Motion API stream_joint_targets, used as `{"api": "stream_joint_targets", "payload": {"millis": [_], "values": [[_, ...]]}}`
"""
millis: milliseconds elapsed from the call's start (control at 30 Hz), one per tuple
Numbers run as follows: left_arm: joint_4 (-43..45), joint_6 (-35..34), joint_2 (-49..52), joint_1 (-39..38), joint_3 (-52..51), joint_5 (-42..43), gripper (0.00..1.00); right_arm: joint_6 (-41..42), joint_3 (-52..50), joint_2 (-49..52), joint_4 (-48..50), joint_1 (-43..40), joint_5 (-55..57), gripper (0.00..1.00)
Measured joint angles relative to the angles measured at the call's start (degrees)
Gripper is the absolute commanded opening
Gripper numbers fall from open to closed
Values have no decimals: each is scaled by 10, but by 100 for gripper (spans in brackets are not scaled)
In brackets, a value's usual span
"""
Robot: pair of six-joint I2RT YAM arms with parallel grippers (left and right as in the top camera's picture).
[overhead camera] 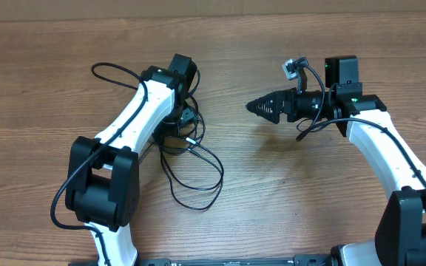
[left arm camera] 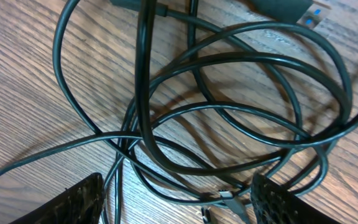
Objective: Untangle cables
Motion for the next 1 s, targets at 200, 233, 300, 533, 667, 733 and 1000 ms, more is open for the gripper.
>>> {"api": "stream_joint_targets", "payload": {"millis": [200, 233, 300, 533, 667, 733, 1000], "values": [[44, -7, 0, 0, -29, -19, 74, 0, 0, 0, -3, 0, 0, 100], [52, -8, 0, 0, -36, -21, 73, 0, 0, 0, -4, 0, 0, 100], [78, -8, 0, 0, -54, -24, 72, 0, 0, 0, -5, 0, 0, 100], [114, -15, 1, 0, -82, -25, 25, 0, 0, 0, -5, 0, 0, 100], [122, -14, 1, 0, -82, -26, 4, 0, 0, 0, -5, 0, 0, 100], [123, -13, 1, 0, -82, -26, 4, 0, 0, 0, -5, 0, 0, 100], [28, -12, 0, 0, -47, -26, 4, 0, 0, 0, -19, 0, 16, 100]]}}
